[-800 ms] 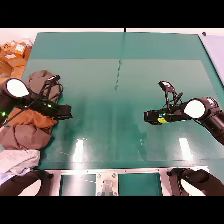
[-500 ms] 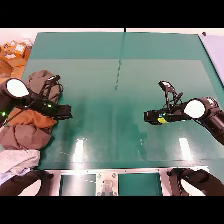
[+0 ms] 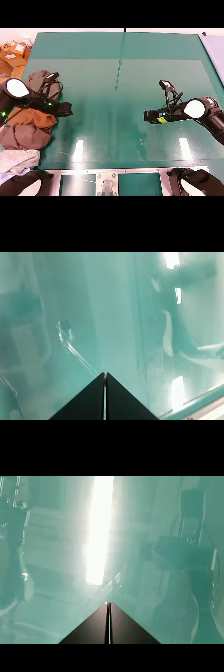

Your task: Fold the shirts.

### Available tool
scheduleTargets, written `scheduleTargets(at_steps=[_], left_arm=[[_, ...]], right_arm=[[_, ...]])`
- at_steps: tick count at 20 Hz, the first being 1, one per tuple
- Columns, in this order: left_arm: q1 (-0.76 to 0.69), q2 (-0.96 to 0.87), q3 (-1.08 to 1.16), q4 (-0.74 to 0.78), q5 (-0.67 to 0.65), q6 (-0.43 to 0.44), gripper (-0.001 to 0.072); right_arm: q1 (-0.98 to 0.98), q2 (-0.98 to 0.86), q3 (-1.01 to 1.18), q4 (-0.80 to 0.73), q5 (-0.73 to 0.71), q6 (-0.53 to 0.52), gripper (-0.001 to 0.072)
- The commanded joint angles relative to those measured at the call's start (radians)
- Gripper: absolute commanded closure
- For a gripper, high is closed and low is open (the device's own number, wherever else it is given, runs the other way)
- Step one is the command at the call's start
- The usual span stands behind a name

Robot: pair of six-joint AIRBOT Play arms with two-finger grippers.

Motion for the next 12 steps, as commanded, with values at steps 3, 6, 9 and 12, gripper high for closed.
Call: scheduleTargets(at_steps=[3,6,9,12], left_arm=[[0.000,0.000,0.000,0.168,0.146,0.002,0.0223],[0.004,-0.002,0.019,0.548,0.323,-0.127,-0.0013],[0.015,-0.055,0.098,0.809,0.466,-0.142,-0.0013],[0.121,-0.237,0.237,0.797,0.439,-0.119,-0.0013]], right_arm=[[0.001,0.001,0.000,0.000,-0.090,0.000,0.0697],[0.004,-0.001,-0.002,0.011,-0.157,0.000,0.0696],[0.008,-0.014,-0.002,0.011,-0.172,0.000,0.0553],[0.007,-0.036,-0.002,0.012,-0.251,0.001,0.0453]])
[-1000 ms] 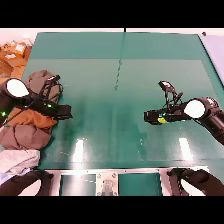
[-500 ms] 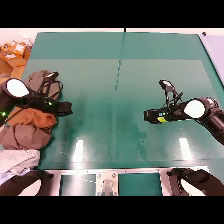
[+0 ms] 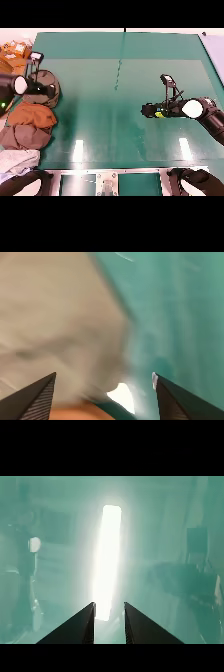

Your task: Fold the shirts.

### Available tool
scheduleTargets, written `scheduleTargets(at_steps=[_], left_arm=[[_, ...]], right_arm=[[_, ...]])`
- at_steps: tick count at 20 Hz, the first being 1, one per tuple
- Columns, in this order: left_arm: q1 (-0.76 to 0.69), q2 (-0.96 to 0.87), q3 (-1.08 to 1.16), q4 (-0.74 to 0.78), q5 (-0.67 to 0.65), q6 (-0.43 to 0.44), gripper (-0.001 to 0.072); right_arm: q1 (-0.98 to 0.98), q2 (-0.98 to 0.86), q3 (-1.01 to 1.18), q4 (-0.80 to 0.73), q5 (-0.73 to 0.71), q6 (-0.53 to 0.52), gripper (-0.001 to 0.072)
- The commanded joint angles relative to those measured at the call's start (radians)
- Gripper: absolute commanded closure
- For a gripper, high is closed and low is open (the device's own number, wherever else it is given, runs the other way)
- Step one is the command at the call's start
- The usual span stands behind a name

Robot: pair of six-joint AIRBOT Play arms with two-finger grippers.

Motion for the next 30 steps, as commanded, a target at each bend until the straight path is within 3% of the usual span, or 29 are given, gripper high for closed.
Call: scheduleTargets(at_steps=[1,2,3,6,8,10,11,12,13,16,18,24,27,30], left_arm=[[0.100,-0.176,0.132,0.123,0.023,0.001,-0.0013],[0.136,-0.231,0.156,0.119,0.018,0.012,-0.0013],[0.164,-0.277,0.170,0.095,0.019,0.029,-0.0013],[0.211,-0.396,0.176,-0.103,0.026,0.114,-0.0012],[0.208,-0.450,0.176,-0.120,0.062,0.140,0.0028],[0.208,-0.477,0.182,-0.117,0.076,0.152,0.0283],[0.208,-0.476,0.185,-0.108,0.076,0.153,0.0452],[0.208,-0.474,0.200,-0.109,0.050,0.154,0.0634],[0.204,-0.474,0.234,-0.116,0.002,0.158,0.0683],[0.170,-0.464,0.423,-0.129,-0.198,0.158,0.0685],[0.109,-0.419,0.555,-0.143,-0.293,0.157,0.0685],[-0.168,-0.187,0.679,-0.381,-0.341,0.089,0.0685],[-0.319,-0.184,0.666,-0.468,-0.409,0.034,0.0684],[-0.459,-0.224,0.568,-0.548,-0.346,0.016,0.0682]], right_arm=[[0.001,-0.018,0.000,0.003,-0.091,0.001,0.0357],[0.001,-0.019,0.000,0.002,-0.112,0.001,0.0276],[0.000,-0.020,0.000,0.002,-0.128,0.001,0.0265],[0.000,-0.021,0.000,0.003,-0.145,0.001,0.0292],[0.000,-0.021,0.000,0.016,-0.145,0.001,0.0292],[0.000,-0.021,0.000,0.018,-0.145,0.002,0.0293],[0.000,-0.021,0.000,0.018,-0.145,0.002,0.0304],[0.000,-0.021,0.000,0.018,-0.145,0.002,0.0369],[0.000,-0.021,0.000,0.018,-0.145,0.002,0.0428],[-0.002,-0.021,0.001,0.018,-0.142,0.001,0.0656],[-0.024,-0.021,0.016,0.024,-0.105,0.001,0.0696],[-0.237,-0.021,0.116,0.129,0.098,-0.006,0.0696],[-0.304,-0.021,0.153,0.129,0.149,-0.030,0.0696],[-0.320,-0.021,0.157,0.129,0.167,-0.030,0.0696]])
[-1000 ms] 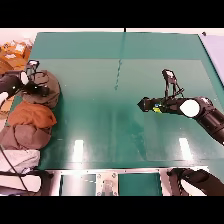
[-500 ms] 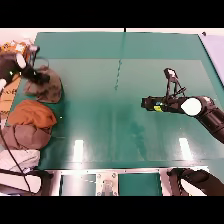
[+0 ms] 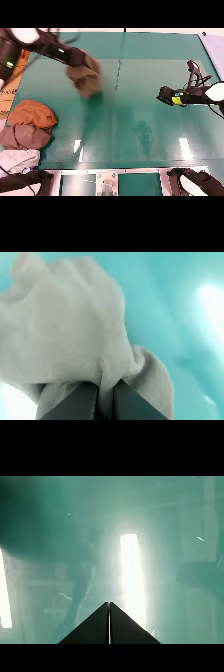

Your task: Fold the shirts.

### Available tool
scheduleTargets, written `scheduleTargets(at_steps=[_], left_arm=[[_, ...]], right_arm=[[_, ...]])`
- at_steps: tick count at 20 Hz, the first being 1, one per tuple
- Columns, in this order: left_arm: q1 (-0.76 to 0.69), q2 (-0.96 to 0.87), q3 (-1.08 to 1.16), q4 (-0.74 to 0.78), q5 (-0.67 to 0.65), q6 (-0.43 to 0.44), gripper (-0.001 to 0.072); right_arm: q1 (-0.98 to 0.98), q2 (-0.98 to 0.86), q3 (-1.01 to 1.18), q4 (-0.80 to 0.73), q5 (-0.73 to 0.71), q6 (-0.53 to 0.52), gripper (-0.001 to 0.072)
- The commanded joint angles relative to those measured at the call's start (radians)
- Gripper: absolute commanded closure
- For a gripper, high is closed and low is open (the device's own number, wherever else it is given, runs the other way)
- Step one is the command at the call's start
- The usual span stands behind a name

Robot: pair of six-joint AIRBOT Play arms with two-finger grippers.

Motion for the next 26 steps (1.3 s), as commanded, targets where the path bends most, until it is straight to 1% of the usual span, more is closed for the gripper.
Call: scheduleTargets(at_steps=[1,2,3,4,5,6,7,10,12,13,15,17,19,21,23,25,26], left_arm=[[-0.164,-0.036,-0.092,-0.137,0.042,-0.031,0.0562],[-0.193,-0.065,-0.118,-0.163,0.042,-0.032,0.0157],[-0.201,-0.091,-0.122,-0.171,0.003,-0.055,0.0093],[-0.197,-0.106,-0.122,-0.163,-0.037,-0.053,0.0096],[-0.174,-0.108,-0.122,-0.137,-0.073,-0.054,0.0096],[-0.137,-0.106,-0.118,-0.119,-0.097,-0.054,0.0096],[-0.083,-0.107,-0.111,-0.100,-0.117,-0.054,0.0096],[0.085,-0.110,-0.129,-0.103,-0.127,-0.055,0.0096],[0.160,-0.112,-0.203,-0.124,-0.067,-0.052,0.0096],[0.177,-0.112,-0.257,-0.163,-0.017,-0.033,0.0096],[0.177,-0.119,-0.386,-0.277,0.111,0.055,0.0096],[0.161,-0.168,-0.467,-0.453,0.207,0.159,0.0096],[0.147,-0.251,-0.474,-0.610,0.248,0.246,0.0097],[0.135,-0.314,-0.474,-0.753,0.260,0.328,0.0097],[0.134,-0.334,-0.474,-0.782,0.257,0.369,0.0100],[0.137,-0.335,-0.474,-0.772,0.258,0.388,0.0336],[0.137,-0.335,-0.474,-0.772,0.254,0.418,0.0355]], right_arm=[[-0.032,0.000,0.015,0.009,0.042,-0.006,0.0691],[-0.033,0.000,0.015,0.009,0.042,-0.006,0.0604],[-0.040,0.000,0.016,0.009,0.042,-0.006,0.0467],[-0.052,0.000,0.016,0.008,0.042,-0.008,0.0419],[-0.077,-0.001,0.016,0.009,0.042,-0.032,0.0417],[-0.106,-0.002,0.016,0.010,0.042,-0.044,0.0376],[-0.141,-0.006,0.016,0.024,0.042,-0.064,0.0285],[-0.234,-0.055,0.016,0.089,0.035,-0.138,0.0280],[-0.261,-0.129,0.016,0.118,-0.003,-0.164,0.0284],[-0.260,-0.179,0.016,0.127,-0.022,-0.172,0.0309],[-0.245,-0.292,0.016,0.198,-0.039,-0.237,0.0322],[-0.223,-0.402,0.016,0.315,-0.070,-0.322,0.0321],[-0.201,-0.492,0.016,0.465,-0.117,-0.423,0.0322],[-0.180,-0.579,0.035,0.585,-0.127,-0.509,0.0322],[-0.144,-0.660,0.077,0.655,-0.127,-0.558,0.0322],[-0.101,-0.734,0.141,0.685,-0.127,-0.565,0.0322],[-0.077,-0.767,0.178,0.687,-0.123,-0.564,0.0322]])
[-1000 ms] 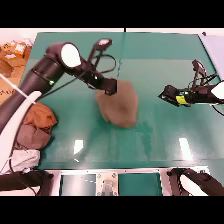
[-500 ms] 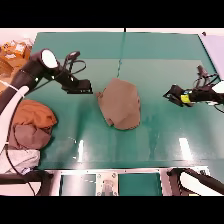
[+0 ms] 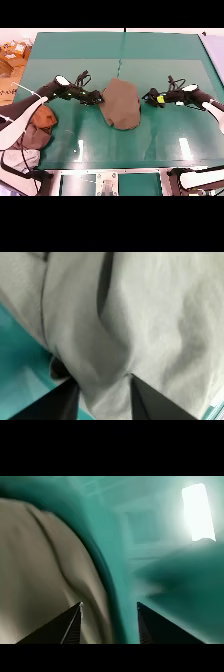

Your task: Fold the shirts.

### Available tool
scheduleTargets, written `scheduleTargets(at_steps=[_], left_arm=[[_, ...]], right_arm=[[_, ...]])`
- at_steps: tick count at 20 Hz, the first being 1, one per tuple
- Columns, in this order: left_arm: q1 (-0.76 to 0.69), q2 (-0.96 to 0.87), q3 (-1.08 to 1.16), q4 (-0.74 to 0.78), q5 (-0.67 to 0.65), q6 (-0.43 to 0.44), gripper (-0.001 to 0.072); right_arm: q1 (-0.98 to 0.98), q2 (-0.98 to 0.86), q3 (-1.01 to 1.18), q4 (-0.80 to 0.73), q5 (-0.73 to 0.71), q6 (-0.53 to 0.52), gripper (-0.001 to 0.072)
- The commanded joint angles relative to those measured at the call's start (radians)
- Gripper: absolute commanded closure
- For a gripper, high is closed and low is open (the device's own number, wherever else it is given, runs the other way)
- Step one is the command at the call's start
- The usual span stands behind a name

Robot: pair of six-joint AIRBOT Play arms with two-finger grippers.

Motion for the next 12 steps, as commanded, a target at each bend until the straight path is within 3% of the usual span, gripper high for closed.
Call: scheduleTargets(at_steps=[1,2,3,5,9,12], left_arm=[[0.000,-0.021,-0.006,-0.061,0.005,0.097,0.0357],[0.000,-0.021,-0.006,-0.061,0.003,0.104,0.0425],[0.000,-0.021,-0.006,-0.061,0.001,0.120,0.0681],[0.007,-0.019,-0.005,-0.059,-0.017,0.138,0.0683],[0.128,0.009,0.090,-0.027,-0.224,0.120,0.0685],[0.188,0.114,0.206,-0.016,-0.291,0.072,0.0685]], right_arm=[[0.074,-0.130,0.100,0.080,0.002,-0.054,0.0322],[0.090,-0.146,0.120,0.080,0.002,-0.053,0.0332],[0.101,-0.154,0.133,0.081,0.001,-0.053,0.0438],[0.104,-0.154,0.146,0.079,0.003,-0.054,0.0685],[0.024,-0.085,0.170,0.080,0.036,-0.055,0.0699],[-0.038,0.101,0.192,0.080,0.053,-0.072,0.0699]])
